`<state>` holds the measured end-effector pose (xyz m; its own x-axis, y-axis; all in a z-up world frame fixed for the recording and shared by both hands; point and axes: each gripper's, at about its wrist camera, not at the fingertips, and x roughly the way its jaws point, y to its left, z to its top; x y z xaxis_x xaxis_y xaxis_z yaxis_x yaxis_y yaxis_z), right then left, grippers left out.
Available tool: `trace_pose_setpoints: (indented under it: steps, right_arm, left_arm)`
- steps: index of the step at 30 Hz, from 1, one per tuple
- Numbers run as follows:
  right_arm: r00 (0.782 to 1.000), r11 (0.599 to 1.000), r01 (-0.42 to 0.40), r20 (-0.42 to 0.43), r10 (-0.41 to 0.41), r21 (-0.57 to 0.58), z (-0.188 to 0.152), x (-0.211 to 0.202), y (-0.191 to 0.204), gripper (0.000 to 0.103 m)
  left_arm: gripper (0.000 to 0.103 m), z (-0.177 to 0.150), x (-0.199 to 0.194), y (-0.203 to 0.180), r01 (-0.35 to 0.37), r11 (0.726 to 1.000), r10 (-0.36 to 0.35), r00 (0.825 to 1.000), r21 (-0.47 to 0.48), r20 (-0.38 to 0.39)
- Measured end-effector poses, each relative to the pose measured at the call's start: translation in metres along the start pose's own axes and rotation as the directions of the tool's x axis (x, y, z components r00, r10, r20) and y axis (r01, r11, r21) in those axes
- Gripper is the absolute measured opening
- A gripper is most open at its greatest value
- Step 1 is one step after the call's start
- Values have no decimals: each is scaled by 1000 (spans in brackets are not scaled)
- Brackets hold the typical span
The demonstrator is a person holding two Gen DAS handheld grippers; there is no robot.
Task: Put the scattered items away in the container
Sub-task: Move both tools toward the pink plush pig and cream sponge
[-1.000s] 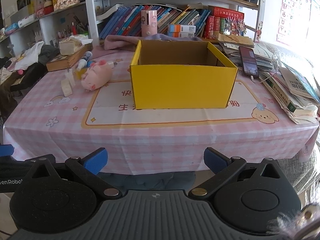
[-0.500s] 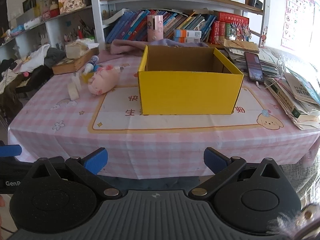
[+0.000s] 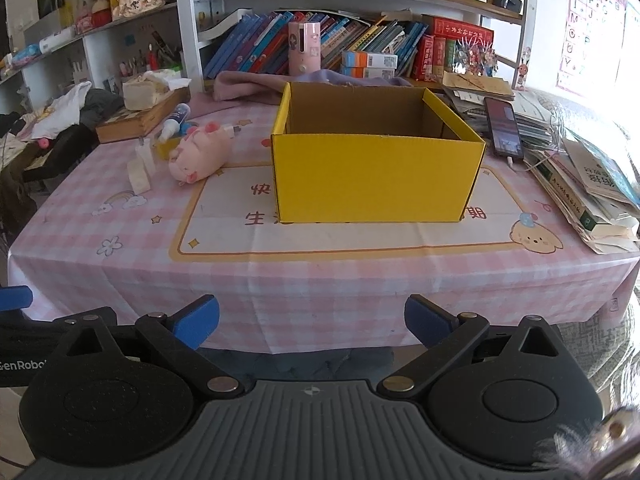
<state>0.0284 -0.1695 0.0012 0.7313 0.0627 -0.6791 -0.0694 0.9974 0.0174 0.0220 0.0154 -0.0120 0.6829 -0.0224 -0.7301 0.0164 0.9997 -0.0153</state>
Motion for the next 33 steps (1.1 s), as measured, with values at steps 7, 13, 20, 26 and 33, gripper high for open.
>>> trace_pose_setpoints:
  steps: [7,13,20,26,33]
  right_arm:
    - [1000,1000,11,-7,-11,-1,-4,-2,2,101]
    - [1000,1000,-8,-5,8,-19,-4,-4,9,100]
    - [1000,999,-27,-8,26,-44,-3,-5,19,100]
    - [999,997,-48,-15,47,-64,-1,-3,29,100]
    - [996,991,-92,-15,91,-99,4,3,43,100]
  left_arm:
    - [103,-2,-1,-1,16,1000,-16,1000,9,-1]
    - [103,-4,-2,6,16,1000,-16,1000,-7,2]
    - [103,-6,-2,16,21,999,-21,1000,-36,-1]
    - [103,-9,-4,25,6,998,-6,1000,-65,-3]
    - [103,-11,-7,39,-35,994,34,999,-103,-5]
